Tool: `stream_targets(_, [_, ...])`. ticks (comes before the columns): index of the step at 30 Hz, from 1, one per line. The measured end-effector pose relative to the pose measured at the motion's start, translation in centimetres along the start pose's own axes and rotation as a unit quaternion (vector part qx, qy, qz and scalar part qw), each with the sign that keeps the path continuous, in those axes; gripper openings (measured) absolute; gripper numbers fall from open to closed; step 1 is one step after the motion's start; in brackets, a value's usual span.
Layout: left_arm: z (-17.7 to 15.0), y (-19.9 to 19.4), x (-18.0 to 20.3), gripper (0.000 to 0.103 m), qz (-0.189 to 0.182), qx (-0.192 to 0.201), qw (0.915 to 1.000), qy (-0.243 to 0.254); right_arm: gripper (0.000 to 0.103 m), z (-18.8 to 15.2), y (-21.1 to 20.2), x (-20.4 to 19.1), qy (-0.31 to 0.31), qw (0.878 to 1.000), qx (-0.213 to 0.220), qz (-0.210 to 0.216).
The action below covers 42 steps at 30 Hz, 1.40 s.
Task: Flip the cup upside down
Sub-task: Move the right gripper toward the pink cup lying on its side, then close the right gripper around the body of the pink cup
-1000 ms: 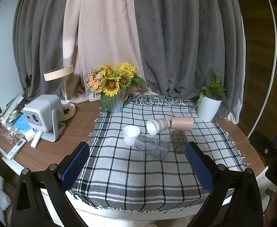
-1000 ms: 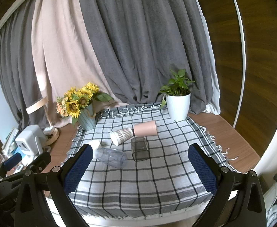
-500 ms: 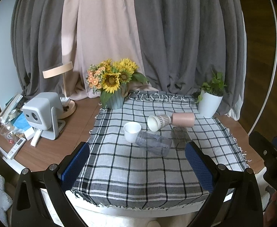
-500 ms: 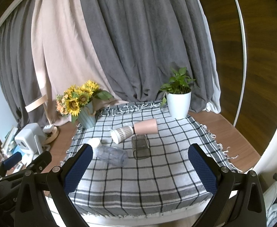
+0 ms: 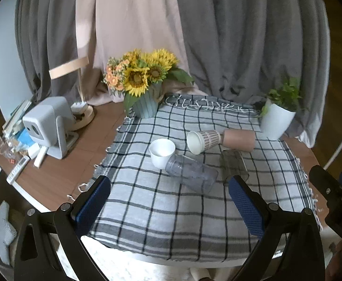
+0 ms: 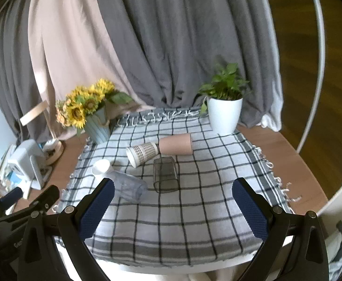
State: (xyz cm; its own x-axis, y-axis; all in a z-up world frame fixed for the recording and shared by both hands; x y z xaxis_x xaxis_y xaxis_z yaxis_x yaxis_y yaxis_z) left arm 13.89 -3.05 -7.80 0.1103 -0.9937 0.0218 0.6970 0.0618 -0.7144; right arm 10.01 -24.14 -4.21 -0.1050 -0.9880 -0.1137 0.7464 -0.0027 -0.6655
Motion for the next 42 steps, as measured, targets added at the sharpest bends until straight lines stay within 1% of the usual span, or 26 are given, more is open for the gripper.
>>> stream_targets(3, [1.0,2.3,1.3,0.103,0.010,-0.018,0.9995,-0.022,0.101,1.5,2.8,1.0,-0.019,1.000,-0.018,0.009])
stream_targets(7, [1.9,5.3,3.4,0.103,0.034,-0.040,0.9981,-0.030,0.101,3.4,6.8,2.0,-0.054,0.997,-0.046,0.031])
stream_targets(12, [3.0,8.2,5.3,0.103,0.060,-0.056,0.9953,-0.052,0.101,5.8,11.4,3.3,-0.094,0.991,-0.077,0.050])
stream_targets(16, [3.8,10.2,6.3,0.103,0.080,-0.068,0.9917,-0.075,0.101,7.8,14.4,4.0,-0.122,0.987,-0.088,0.065])
stream_targets(22, [4.9,13.1,7.2,0.103,0.102,-0.088,0.9840,-0.116,0.101,10.0,18.8,3.9,-0.165,0.976,-0.114,0.087])
stream_targets(26, [5.3,15.1,7.5,0.103,0.120,-0.107,0.9761,-0.146,0.101,10.9,21.7,3.6,-0.196,0.965,-0.139,0.105])
stream_targets(31, [5.0,17.1,7.9,0.103,0.145,-0.138,0.9654,-0.167,0.101,11.8,25.3,3.1,-0.234,0.947,-0.181,0.126])
stream_targets(34, [5.0,17.9,8.2,0.103,0.166,-0.147,0.9611,-0.165,0.101,12.0,27.3,2.7,-0.257,0.934,-0.209,0.136])
stream_targets(36, [5.0,18.7,8.4,0.103,0.182,-0.154,0.9578,-0.160,0.101,11.9,28.5,2.4,-0.276,0.925,-0.226,0.134])
stream_targets(38, [5.0,19.3,8.4,0.103,0.192,-0.160,0.9549,-0.161,0.101,11.6,29.8,1.8,-0.300,0.912,-0.245,0.134])
stream_targets(42, [5.2,20.5,8.0,0.102,0.223,-0.167,0.9455,-0.167,0.101,10.5,32.3,0.6,-0.346,0.881,-0.294,0.134])
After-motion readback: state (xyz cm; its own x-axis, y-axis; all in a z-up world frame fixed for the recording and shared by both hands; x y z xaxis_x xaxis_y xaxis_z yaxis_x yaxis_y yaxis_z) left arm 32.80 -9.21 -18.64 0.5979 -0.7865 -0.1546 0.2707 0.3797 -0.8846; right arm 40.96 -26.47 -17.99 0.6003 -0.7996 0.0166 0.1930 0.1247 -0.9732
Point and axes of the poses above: each gripper's, at about its wrist camera, not at the fingertips, and y roughly the way its jaws point, x to its right, z to its top, the point moved 6 cm from there along y, roughly the way its jaws point, and after that the axes turned 4 degrees about -x, right-handed, at the moved point
